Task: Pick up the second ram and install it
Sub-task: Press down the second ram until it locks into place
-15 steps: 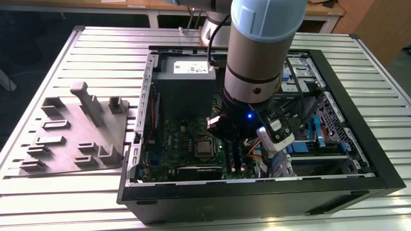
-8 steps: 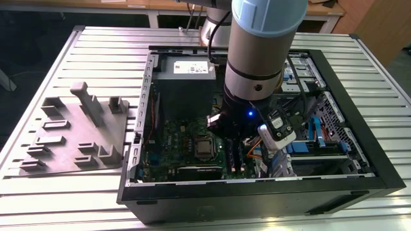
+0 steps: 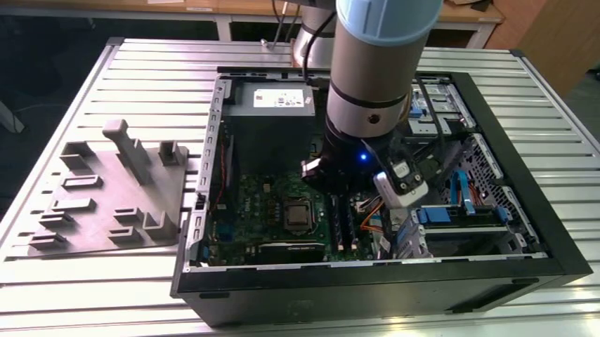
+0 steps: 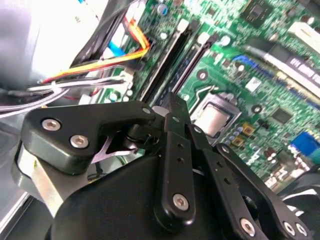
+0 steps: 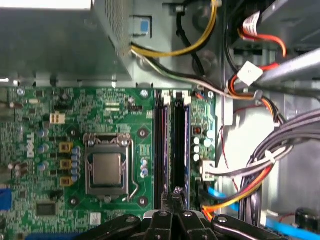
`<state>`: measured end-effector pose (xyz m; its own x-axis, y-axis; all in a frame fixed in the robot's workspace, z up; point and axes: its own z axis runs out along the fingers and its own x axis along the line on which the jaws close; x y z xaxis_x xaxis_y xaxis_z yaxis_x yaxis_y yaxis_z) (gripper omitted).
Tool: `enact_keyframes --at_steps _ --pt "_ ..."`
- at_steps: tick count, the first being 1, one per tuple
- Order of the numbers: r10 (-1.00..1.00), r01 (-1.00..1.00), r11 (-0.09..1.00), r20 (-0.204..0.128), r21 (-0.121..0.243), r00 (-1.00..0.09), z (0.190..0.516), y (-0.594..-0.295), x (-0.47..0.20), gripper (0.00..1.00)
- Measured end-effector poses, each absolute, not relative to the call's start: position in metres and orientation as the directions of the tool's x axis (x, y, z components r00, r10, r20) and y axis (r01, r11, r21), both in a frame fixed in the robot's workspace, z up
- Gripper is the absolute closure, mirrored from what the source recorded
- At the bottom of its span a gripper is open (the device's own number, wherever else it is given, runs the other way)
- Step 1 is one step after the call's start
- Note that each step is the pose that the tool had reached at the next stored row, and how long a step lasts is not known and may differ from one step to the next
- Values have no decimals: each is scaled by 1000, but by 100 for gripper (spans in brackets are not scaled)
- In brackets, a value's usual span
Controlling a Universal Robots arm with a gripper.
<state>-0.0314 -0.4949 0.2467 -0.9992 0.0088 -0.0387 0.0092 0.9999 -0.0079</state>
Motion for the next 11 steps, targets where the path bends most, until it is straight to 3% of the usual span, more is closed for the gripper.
enact_keyframes --at_steps 11 --pt "9 9 1000 -39 -7 -999 248 -480 -31 90"
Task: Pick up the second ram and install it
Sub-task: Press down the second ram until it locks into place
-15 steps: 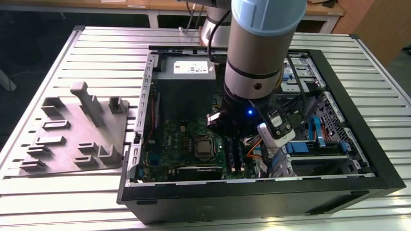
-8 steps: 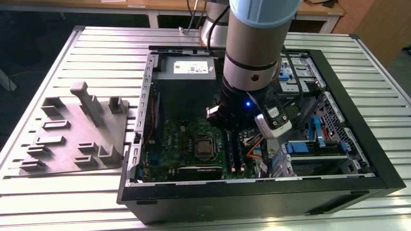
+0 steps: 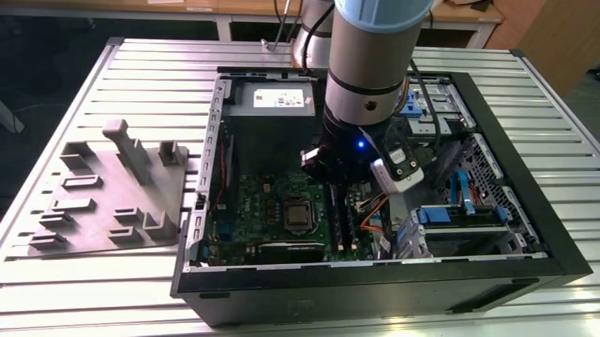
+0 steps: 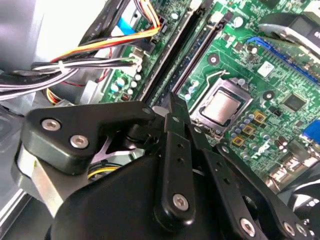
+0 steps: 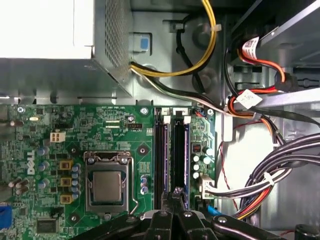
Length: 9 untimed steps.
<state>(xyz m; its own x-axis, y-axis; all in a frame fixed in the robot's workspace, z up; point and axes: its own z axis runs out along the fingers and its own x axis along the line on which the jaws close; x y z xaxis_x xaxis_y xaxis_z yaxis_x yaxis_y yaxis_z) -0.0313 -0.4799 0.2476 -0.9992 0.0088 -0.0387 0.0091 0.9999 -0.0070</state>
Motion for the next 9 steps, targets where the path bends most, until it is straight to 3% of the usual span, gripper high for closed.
enact_keyframes --at_steps 9 --pt "9 9 1000 -39 -7 -999 249 -480 -31 90"
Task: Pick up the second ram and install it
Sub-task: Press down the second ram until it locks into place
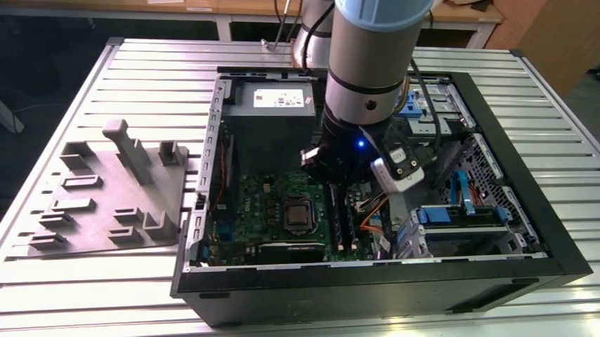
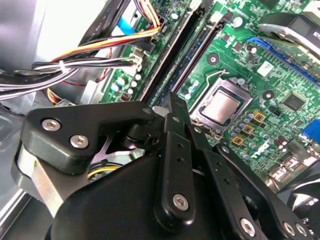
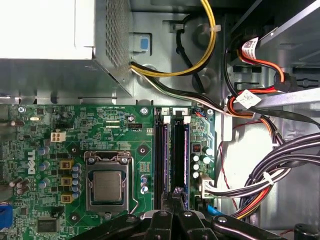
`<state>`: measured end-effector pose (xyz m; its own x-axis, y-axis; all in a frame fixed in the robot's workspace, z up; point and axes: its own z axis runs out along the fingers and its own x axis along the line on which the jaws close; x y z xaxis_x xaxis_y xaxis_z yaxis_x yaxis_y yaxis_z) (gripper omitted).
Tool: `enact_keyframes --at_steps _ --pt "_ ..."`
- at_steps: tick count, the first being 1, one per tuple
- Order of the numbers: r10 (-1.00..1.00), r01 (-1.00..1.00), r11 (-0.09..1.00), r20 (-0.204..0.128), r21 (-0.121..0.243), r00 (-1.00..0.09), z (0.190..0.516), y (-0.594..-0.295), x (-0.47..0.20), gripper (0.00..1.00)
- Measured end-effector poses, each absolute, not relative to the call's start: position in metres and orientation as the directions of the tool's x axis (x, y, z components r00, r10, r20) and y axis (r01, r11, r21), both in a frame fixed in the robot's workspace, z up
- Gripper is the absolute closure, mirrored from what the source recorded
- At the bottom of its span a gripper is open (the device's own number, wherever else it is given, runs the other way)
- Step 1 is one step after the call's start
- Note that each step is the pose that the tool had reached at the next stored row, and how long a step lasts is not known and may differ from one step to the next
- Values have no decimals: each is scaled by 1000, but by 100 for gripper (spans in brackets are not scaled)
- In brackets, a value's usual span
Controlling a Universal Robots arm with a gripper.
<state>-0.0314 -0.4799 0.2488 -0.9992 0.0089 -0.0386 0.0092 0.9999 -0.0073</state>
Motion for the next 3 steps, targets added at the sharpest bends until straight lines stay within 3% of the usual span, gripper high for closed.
enact_keyframes --at_steps 3 --pt "9 9 1000 -39 -7 -999 250 -480 -31 90"
